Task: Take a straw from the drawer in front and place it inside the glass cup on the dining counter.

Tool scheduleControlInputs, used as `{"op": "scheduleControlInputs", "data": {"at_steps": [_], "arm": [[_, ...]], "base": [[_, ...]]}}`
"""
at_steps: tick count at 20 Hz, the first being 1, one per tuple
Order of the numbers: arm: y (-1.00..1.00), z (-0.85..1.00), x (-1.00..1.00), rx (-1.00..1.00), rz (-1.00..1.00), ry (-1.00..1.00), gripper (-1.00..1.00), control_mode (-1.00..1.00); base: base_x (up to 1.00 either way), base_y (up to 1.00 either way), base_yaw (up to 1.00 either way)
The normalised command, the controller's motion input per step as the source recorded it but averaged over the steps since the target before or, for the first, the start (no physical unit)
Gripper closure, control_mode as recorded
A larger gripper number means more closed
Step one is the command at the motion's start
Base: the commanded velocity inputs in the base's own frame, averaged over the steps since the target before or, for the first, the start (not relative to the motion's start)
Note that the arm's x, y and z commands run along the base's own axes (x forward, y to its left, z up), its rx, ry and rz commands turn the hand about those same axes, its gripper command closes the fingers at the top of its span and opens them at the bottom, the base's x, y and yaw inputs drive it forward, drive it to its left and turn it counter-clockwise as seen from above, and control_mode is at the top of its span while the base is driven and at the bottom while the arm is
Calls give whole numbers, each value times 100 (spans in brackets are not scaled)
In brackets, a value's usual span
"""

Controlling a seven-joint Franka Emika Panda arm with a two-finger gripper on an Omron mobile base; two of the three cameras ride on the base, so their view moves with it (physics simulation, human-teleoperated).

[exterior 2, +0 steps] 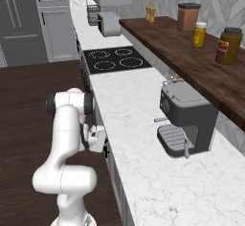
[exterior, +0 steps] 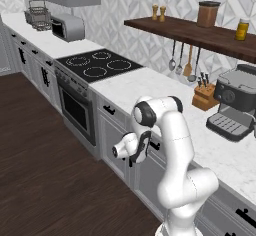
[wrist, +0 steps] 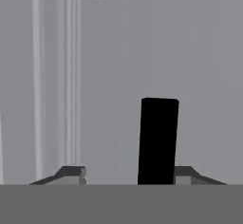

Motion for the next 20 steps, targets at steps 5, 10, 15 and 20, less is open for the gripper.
{"op": "scheduleControlInputs", "data": {"at_steps": [5,10,15,20], "arm": [[53,0,-26,0,0,-1,100,-100],[93,0,-35,0,1,0,100,-100],[100,0,-42,0,1,0,100,-100],[100,0,-37,0,0,0,100,-100]], "base": [[0,0,0],[0,0,0],[0,0,0],[0,0,0]]}}
